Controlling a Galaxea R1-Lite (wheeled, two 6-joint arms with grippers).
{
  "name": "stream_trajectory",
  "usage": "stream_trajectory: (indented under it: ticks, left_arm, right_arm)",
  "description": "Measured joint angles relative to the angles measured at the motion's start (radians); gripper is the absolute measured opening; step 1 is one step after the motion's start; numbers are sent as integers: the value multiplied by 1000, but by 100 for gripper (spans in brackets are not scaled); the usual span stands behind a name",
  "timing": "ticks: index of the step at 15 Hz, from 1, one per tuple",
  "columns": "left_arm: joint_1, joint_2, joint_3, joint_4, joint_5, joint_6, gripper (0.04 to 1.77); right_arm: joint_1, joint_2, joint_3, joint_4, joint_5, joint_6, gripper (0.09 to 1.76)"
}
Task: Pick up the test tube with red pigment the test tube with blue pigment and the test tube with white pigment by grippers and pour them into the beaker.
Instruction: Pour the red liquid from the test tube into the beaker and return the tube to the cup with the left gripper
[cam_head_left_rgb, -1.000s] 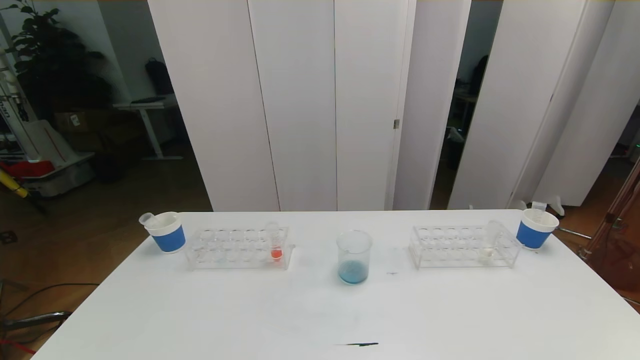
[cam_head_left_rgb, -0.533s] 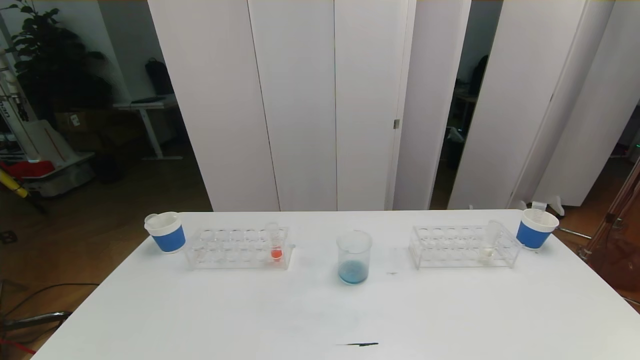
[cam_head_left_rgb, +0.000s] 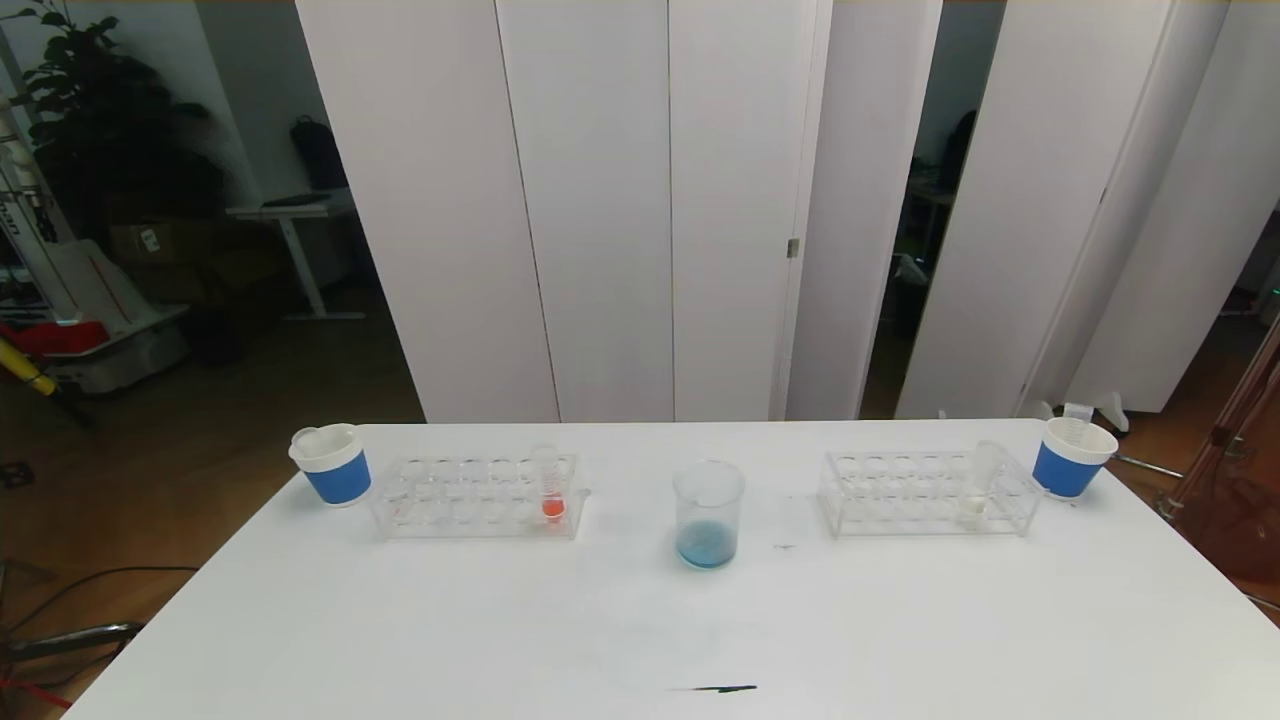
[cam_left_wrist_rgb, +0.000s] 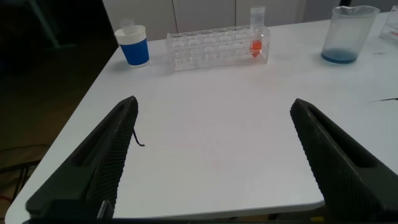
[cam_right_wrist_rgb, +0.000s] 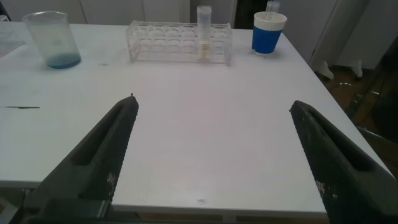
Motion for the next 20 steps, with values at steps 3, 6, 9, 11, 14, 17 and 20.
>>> stream_trajectory:
  ticks: [3, 6, 9, 11, 14, 17, 20]
  left_arm:
    - [0, 0, 0, 1, -3, 7, 175]
    - [0, 0, 0, 1, -4, 12, 175]
    - [0, 1, 0, -15, -7, 8, 175]
    - [-1, 1, -22, -12, -19, 10, 175]
    - [-1, 25, -112, -11, -43, 8, 175]
    - [-6, 140, -241, -20, -40, 0, 175]
    - [-15, 327, -393, -47, -35, -26, 175]
  right_arm:
    - [0, 0, 0, 0, 0, 0, 175]
    - [0, 0, 0, 0, 0, 0, 175]
    - [0, 0, 0, 0, 0, 0, 175]
    - [0, 0, 0, 0, 0, 0, 175]
    - [0, 0, 0, 0, 0, 0, 175]
    - [0, 0, 0, 0, 0, 0, 175]
    - [0, 0, 0, 0, 0, 0, 175]
